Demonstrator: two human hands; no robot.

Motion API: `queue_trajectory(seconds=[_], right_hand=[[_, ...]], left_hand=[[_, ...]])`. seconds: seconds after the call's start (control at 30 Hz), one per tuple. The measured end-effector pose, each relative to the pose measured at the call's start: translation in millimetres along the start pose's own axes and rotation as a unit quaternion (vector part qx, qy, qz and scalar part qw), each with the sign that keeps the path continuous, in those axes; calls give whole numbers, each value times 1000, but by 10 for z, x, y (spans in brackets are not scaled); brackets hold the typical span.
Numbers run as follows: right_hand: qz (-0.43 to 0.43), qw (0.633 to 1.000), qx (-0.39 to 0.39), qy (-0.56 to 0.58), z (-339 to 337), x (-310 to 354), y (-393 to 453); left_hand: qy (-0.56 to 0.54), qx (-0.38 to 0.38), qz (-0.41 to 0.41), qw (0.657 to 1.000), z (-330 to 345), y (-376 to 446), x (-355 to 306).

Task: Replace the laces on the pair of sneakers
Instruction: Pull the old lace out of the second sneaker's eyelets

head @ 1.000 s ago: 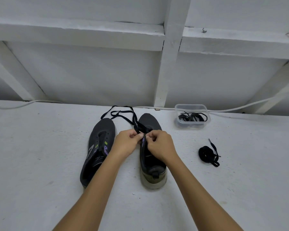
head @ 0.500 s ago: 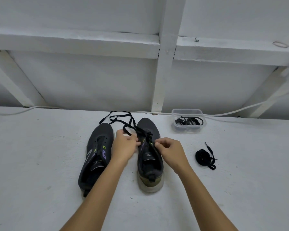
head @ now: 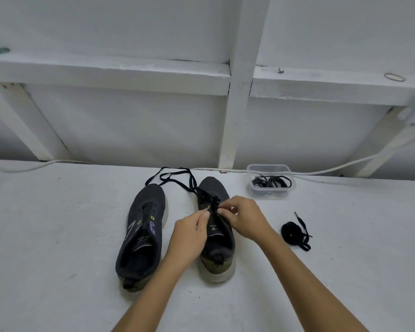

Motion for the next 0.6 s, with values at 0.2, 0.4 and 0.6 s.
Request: queue_trajectory(seconds=[0.2,0.4,0.6], right_hand=[[8,1000,2,-4,95,114,47],[36,998,38,42,-4,80,102],[67,985,40,156,21,-62,62]], left_hand=[[46,35,-24,998,-214,128,-7],[48,105,-22,993,15,2,-130],[72,113,-46,990,44,15,-187]])
Point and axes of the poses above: each hand's wrist, its own y-axis towards the middle knuckle, its own z-axis out of the palm, x = y × z, the point moved 5 cm from there along y, towards the middle knuckle, and after that the axes turned 3 degrees about x, right-handed, at the moved point
